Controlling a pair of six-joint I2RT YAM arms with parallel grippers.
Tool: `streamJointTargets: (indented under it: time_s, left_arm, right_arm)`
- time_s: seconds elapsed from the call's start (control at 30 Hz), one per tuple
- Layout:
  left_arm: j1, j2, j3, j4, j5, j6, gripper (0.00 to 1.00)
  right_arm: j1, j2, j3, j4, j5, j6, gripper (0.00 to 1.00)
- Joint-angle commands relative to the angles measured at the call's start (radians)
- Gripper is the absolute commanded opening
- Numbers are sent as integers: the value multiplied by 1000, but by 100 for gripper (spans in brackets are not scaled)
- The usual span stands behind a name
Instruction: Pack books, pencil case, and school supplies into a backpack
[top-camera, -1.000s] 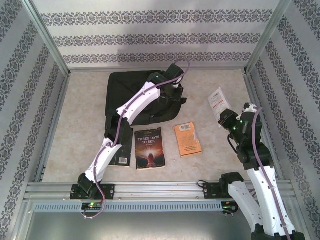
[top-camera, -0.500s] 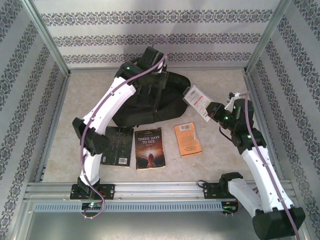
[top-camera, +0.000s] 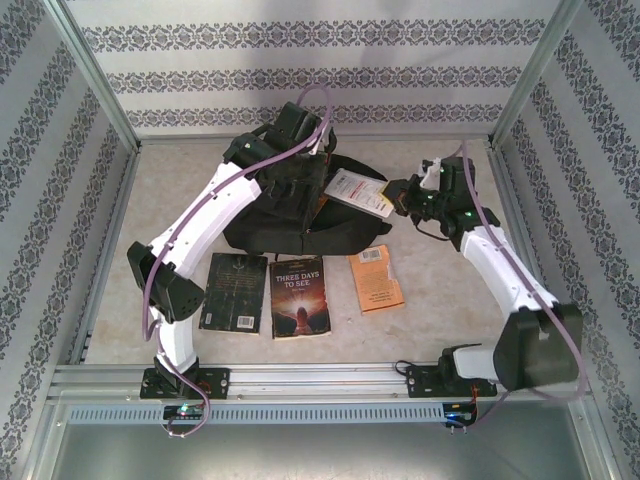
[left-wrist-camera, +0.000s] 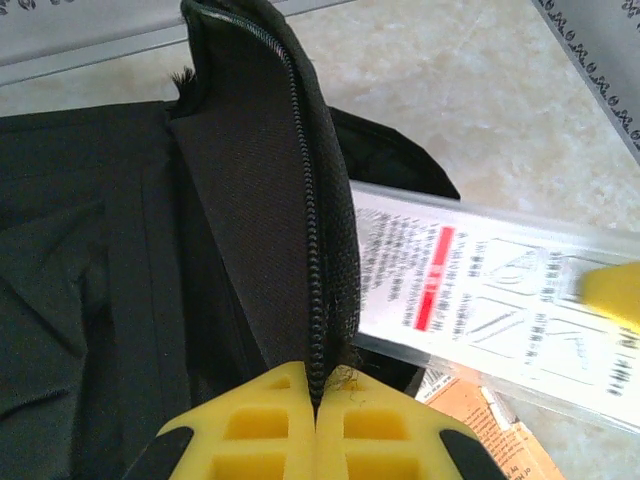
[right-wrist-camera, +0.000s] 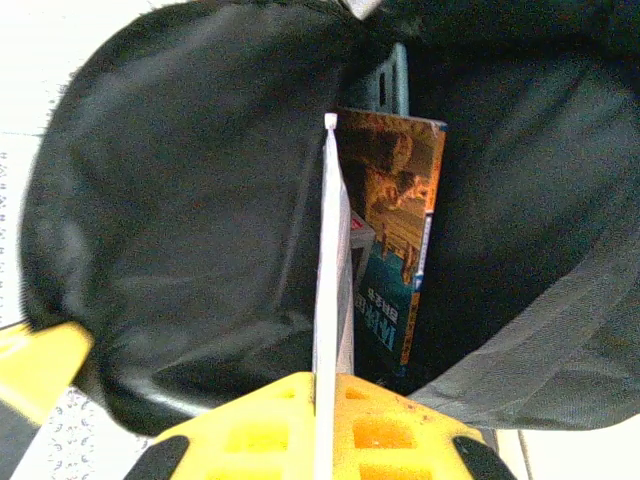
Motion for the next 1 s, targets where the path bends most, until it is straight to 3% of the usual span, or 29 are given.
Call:
streamJointTargets:
  time_s: [0.0, 0.17, 0.37, 0.43, 0.57, 0.67, 0.83, 0.97]
  left_arm:
    - [13, -88, -17, 115, 16, 29, 0]
    - [16, -106, -45, 134, 43, 36, 0]
    - [27, -107, -57, 143, 46, 46, 0]
    - [39, -106, -62, 148, 53, 44, 0]
    - [75, -97, -82, 157, 75, 32, 0]
    - [107, -98, -112, 179, 112, 11, 0]
    - [124, -89, -134, 194, 138, 5, 0]
    - [126, -87, -178, 222, 162, -8, 0]
  right_arm:
    - [33, 71, 32, 70, -76, 62, 4]
    - [98, 186, 63, 176, -54, 87, 4]
    - [232, 442, 265, 174, -5, 54, 8]
    - [265, 524, 347, 158, 23, 43, 15]
    - [283, 631, 487, 86, 82, 23, 59]
    - [280, 597, 499, 57, 112, -40, 78]
    - [264, 448, 470, -99, 200, -237, 91]
    - [243, 316, 404, -235, 306, -351, 93]
